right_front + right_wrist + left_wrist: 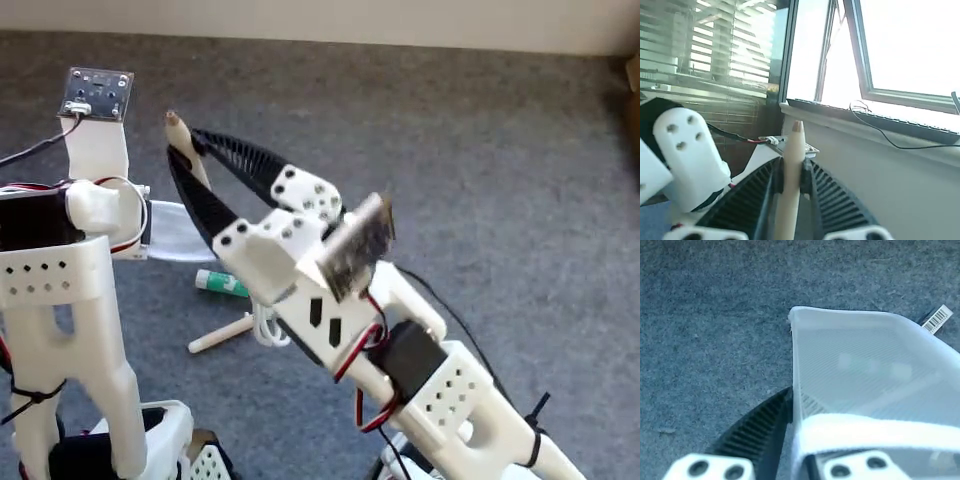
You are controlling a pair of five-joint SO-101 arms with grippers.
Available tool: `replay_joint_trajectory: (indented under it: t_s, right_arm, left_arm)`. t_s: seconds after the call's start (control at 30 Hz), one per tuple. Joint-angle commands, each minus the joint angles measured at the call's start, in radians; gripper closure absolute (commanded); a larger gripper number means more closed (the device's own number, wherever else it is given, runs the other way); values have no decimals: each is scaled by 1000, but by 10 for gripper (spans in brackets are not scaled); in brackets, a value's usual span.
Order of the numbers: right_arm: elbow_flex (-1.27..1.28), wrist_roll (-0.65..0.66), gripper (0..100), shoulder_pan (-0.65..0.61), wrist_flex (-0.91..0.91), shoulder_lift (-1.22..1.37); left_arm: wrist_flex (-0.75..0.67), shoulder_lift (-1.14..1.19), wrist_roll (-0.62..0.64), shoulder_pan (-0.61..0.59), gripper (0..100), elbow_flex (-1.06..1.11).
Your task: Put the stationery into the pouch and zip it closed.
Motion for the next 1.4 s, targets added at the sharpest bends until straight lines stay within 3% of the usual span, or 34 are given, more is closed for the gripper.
replay_joint_trajectory:
  t_s: [0.0,0.77,1.37]
  right_arm:
    - [30,11,994,-5,-99,-38]
    - [148,5,994,-10,-472,27]
    - [418,9,994,-65,-475,-25]
  left_arm:
    - [5,-1,12,-1,993,-28]
    - [5,5,40,1,992,-28]
    - [3,5,40,1,992,-28]
